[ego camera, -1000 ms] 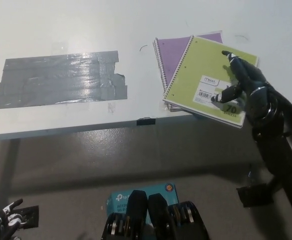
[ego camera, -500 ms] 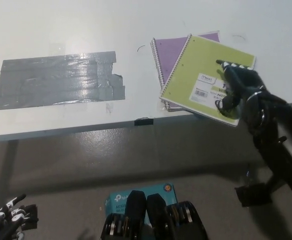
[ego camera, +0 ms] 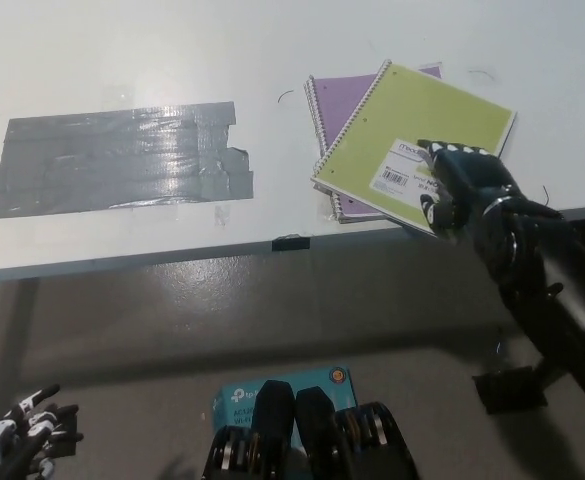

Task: The robot uses its right hand to align two notebooks stacked together until they are fully overlapped

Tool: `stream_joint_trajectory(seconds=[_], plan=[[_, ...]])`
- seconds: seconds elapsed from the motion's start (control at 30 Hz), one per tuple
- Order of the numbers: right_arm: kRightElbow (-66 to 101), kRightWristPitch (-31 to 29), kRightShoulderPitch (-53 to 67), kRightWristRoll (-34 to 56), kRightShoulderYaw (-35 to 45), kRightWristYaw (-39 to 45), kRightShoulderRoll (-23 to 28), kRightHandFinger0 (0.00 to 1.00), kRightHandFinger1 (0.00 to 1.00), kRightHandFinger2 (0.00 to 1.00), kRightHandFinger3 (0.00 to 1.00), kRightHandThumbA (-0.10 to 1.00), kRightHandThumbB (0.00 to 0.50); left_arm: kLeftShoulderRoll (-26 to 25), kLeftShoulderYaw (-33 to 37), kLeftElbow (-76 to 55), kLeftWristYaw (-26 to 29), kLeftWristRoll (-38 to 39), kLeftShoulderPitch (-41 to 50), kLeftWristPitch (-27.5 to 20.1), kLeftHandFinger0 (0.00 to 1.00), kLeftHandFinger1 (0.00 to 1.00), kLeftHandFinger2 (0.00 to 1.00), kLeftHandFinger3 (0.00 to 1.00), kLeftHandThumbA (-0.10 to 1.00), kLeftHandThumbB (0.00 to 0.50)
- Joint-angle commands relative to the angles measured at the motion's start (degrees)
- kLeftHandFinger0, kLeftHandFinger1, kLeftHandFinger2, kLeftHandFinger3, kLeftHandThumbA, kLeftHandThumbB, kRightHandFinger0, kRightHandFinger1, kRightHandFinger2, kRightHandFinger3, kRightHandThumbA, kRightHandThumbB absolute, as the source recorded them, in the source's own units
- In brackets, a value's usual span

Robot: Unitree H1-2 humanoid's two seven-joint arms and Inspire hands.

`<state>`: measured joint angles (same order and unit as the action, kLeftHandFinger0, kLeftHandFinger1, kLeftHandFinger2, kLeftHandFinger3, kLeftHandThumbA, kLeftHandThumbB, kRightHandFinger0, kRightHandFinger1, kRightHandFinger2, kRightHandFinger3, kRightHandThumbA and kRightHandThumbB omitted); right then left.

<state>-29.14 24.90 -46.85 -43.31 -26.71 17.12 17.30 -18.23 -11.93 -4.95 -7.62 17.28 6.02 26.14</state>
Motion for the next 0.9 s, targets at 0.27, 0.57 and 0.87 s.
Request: stream_joint_trajectory(seconds=[0.27, 0.57, 0.87], plan=[[1.0, 2.0, 2.8, -5.3, 9.9, 6.4, -2.8, 1.0, 1.0, 1.0, 1.0, 1.0, 0.28, -1.0, 1.5, -1.5, -0.9, -0.5, 0.5, 0.8, 0.46, 0.56, 0.72, 0.9, 0.67, 0.239], [-0.4, 2.0, 2.6, -8.1, 4.0, 8.8, -3.2, 1.0, 1.0, 1.0, 1.0, 1.0, 0.325, -1.2, 3.0, -1.3, -0.9, -0.4, -0.1, 0.8, 0.48, 0.58, 0.73, 0.92, 0.82, 0.269], [0.0, 2.0, 2.6, -12.5, -3.4, 12.5, -0.8, 1.0, 1.0, 1.0, 1.0, 1.0, 0.373, -1.2, 3.5, -1.6, -1.8, -0.4, 0.7, 0.6, 0.48, 0.59, 0.75, 0.93, 0.9, 0.254]])
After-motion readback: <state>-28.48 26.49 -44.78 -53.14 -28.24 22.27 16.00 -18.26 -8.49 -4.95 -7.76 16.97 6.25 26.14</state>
